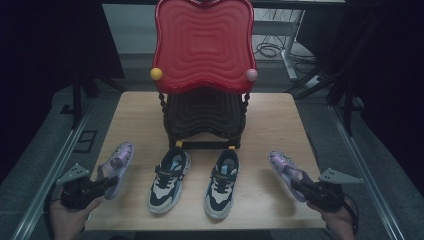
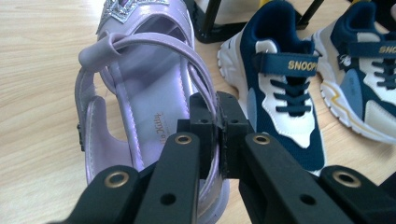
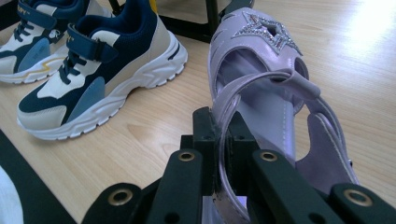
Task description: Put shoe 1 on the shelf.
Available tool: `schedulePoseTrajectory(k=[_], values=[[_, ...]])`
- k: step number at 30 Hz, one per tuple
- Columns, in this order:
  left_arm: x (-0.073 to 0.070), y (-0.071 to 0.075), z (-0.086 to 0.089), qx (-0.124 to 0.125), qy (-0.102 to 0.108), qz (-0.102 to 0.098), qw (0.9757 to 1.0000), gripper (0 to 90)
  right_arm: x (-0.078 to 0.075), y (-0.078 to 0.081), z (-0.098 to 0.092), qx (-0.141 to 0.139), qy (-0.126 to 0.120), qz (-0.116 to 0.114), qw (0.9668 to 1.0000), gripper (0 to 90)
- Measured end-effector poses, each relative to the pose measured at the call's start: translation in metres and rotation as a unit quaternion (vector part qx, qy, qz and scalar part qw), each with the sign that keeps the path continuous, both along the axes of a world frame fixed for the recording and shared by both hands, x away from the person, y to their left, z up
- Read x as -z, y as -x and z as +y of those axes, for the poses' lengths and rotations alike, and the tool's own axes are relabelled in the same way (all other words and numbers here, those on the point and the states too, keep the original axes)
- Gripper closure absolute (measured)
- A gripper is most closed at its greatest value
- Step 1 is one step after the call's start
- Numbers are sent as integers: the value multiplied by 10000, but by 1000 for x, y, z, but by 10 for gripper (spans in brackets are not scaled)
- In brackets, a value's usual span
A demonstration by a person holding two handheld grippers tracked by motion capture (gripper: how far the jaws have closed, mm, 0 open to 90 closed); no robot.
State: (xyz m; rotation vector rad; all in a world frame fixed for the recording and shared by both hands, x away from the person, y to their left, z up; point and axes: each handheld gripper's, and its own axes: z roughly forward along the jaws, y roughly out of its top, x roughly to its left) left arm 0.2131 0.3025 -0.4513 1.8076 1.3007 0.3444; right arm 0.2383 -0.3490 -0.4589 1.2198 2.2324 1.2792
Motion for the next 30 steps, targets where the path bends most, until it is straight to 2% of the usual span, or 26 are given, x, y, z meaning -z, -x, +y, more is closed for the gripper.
schedulePoseTrajectory(k=[6, 13, 17, 22, 30], values=[[-7, -6, -7, 61, 82, -153, 9998, 871, 1, -7, -2, 45, -472, -18, 9989, 860], [-17, -18, -19, 273, 49, -277, 9992, 871, -11, -10, 9, 56, -559, -323, 9979, 860], [-17, -25, -26, 346, 96, -295, 9989, 871, -13, -15, 14, -2, -789, -394, 9961, 860], [-19, -29, -33, 448, 120, -287, 9985, 872, -12, -22, 21, -12, -792, -370, 9962, 860], [-25, -37, -38, 487, 192, -398, 9978, 872, -14, -34, 39, -235, -703, -413, 9964, 860]])
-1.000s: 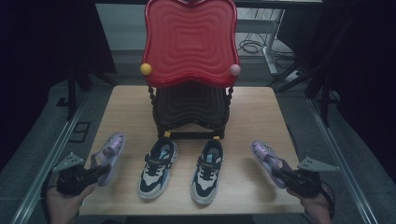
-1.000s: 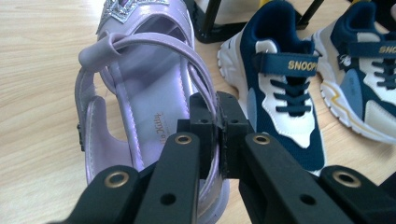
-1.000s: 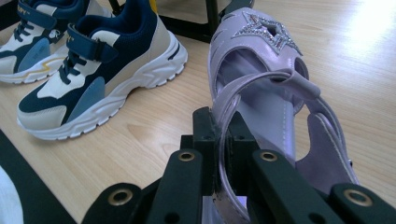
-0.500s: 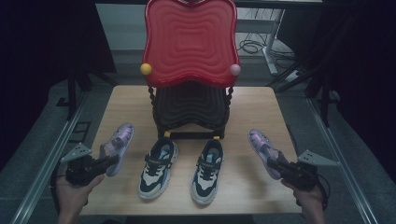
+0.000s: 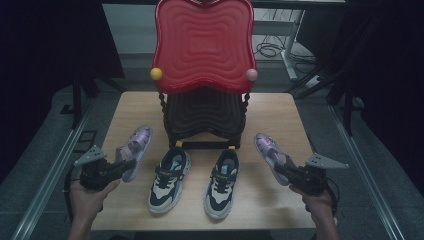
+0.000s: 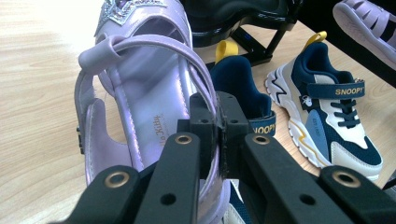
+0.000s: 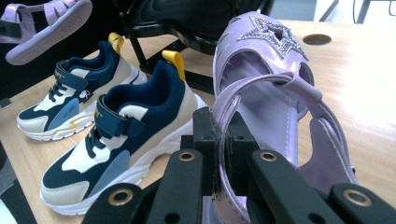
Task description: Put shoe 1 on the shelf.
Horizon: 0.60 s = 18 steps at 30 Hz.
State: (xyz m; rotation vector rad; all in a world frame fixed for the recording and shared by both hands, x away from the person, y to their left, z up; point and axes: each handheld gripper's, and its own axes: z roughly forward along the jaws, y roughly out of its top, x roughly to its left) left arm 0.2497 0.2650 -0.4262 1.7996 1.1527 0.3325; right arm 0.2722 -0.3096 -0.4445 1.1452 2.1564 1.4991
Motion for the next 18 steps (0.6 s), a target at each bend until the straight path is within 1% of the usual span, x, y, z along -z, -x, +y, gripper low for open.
schedulePoseTrajectory(k=[4, 7, 18], values=[[0, -2, -2, 29, 49, 6, 10000, 872, -5, -5, 9, -97, 0, -85, 9999, 860], [0, -3, -3, 42, 100, -8, 9999, 872, -8, -8, 15, -142, -21, -107, 9998, 860], [-4, -7, -14, 137, 135, -81, 9998, 873, -13, -15, 30, -281, -80, -230, 9993, 860]])
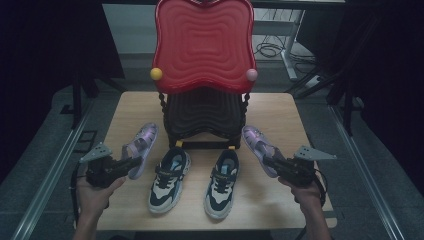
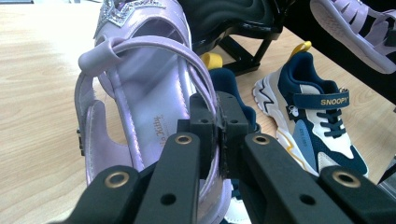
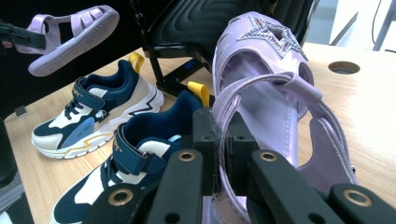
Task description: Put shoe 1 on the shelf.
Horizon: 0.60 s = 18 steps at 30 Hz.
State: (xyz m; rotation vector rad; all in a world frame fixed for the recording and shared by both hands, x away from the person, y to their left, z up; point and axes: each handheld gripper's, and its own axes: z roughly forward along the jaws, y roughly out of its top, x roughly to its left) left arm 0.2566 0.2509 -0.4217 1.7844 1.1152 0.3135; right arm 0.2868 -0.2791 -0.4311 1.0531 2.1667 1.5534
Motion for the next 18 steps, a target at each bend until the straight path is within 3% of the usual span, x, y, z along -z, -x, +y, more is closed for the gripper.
schedulePoseTrajectory(k=[18], values=[[-4, -10, -20, 139, 94, -127, 9998, 873, -5, -9, 22, -173, -90, -67, 9998, 861]])
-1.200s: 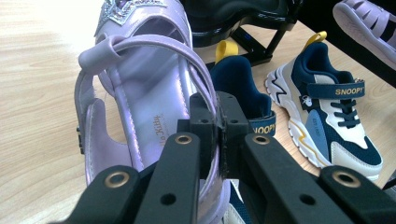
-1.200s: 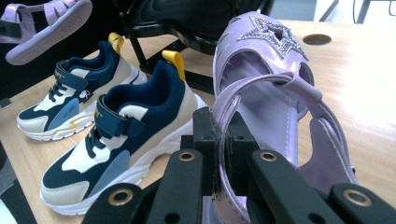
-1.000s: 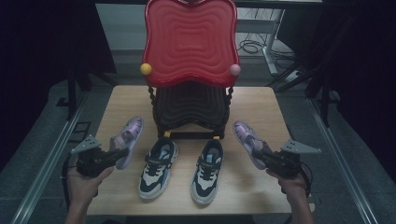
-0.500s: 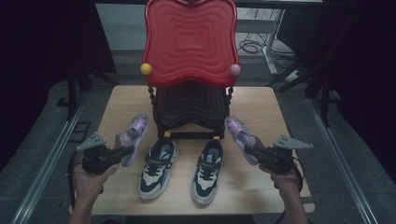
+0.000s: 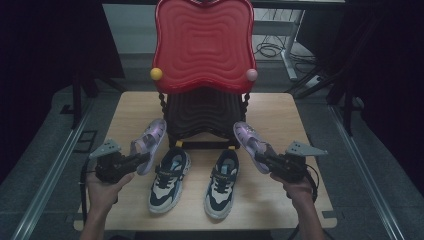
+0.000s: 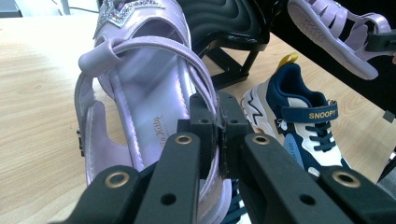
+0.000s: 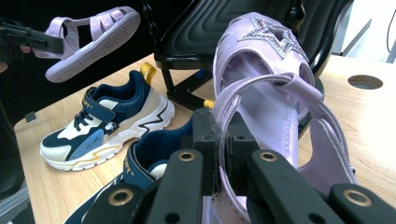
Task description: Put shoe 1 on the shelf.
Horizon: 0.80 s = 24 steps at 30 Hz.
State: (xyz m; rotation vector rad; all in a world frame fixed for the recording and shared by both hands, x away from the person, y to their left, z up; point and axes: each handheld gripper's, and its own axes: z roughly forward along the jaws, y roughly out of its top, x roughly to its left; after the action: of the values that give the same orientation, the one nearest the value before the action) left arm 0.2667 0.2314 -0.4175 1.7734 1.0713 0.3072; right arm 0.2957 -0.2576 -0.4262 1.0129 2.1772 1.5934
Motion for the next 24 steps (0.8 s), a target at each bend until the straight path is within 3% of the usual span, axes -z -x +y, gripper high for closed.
schedulePoseTrajectory(k=[7, 11, 24], values=[[-2, -3, -8, 68, 34, -37, 10000, 872, -2, -4, 10, -85, 67, -45, 9999, 860], [-4, 0, -13, 93, -100, -96, 9999, 872, -2, -5, 14, -117, 37, -50, 9999, 860], [-8, -3, -26, 296, -10, -125, 9995, 873, -3, -9, 24, -205, 32, -63, 9998, 860]])
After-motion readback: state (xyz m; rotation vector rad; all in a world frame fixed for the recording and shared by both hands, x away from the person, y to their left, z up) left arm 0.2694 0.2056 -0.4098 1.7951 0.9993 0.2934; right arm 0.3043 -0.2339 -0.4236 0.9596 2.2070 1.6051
